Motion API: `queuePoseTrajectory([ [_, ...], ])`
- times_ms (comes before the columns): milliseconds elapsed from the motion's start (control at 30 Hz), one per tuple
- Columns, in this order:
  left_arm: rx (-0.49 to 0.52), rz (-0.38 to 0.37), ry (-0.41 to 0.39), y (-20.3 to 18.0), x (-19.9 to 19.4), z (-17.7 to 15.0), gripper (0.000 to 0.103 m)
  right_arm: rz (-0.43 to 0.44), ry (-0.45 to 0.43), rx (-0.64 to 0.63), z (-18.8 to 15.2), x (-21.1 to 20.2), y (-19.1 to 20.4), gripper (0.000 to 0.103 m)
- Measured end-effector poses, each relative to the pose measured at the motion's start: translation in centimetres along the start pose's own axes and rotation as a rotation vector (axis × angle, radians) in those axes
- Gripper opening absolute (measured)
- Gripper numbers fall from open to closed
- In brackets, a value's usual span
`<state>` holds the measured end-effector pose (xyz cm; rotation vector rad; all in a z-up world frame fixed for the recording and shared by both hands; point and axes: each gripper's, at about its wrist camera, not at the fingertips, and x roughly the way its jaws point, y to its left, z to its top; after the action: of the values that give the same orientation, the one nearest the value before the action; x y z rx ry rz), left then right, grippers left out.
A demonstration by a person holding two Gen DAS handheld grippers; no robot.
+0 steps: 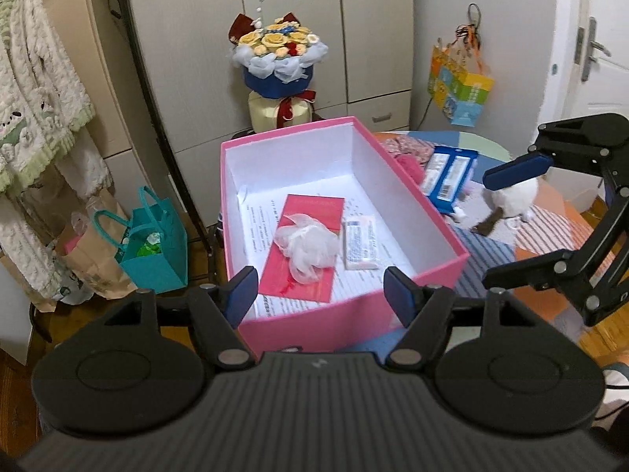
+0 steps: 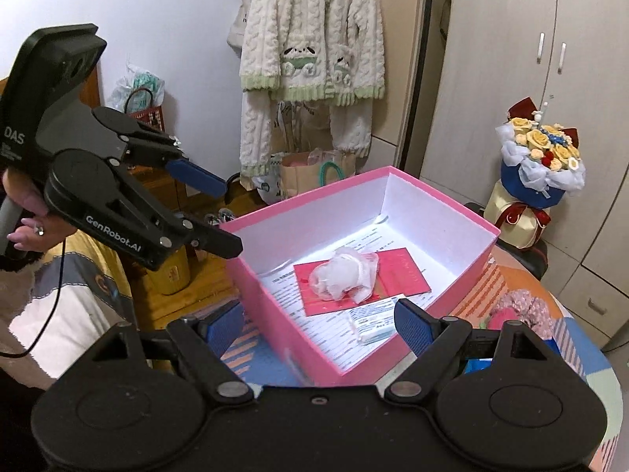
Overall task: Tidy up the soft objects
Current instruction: 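Open the left tool over the envelope while the right tool releases the soap bar beside it, then move both tools back toward the white-and-brown plush toy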
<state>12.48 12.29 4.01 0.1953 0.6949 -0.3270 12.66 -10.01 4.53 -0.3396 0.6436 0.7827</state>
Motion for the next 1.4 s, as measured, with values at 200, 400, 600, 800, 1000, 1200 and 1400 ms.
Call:
queuePoseTrajectory([
  [200, 0.014, 0.002, -0.021, -1.4, -2.3, -0.9, 0.072, -0.007, -0.014, 0.019, -1.5, -2.7, 0.9, 0.087],
  [400, 0.049, 0.011, -0.042, -3.5, -4.0, -1.6, 0.075, -0.02, -0.031, 0.053, -3.5, -5.5, 0.7, 0.087],
  [600, 0.092, -0.026, -0.041, -6.1, -4.0, -1.6, 0.08, -0.032, -0.039, 0.105, -6.4, -7.4, -0.3, 0.087],
  [800, 0.145, -0.097, -0.005, -9.7, -2.2, -1.3, 0.083, -0.035, -0.028, 0.201, -10.1, -7.8, -2.0, 0.087],
  [1000, 0.151, -0.192, -0.006, -13.6, 1.2, 0.0, 0.087, -0.09, -0.025, 0.256, -12.9, -8.1, -4.6, 0.087],
  [1200, 0.109, -0.263, -0.03, -16.7, 4.9, 1.5, 0.087, -0.186, -0.004, 0.291, -15.5, -6.9, -8.0, 0.087],
  [1400, 0.065, -0.304, 0.05, -19.0, 10.2, 2.6, 0.087, -0.28, -0.017, 0.303, -17.8, -5.1, -10.9, 0.088],
])
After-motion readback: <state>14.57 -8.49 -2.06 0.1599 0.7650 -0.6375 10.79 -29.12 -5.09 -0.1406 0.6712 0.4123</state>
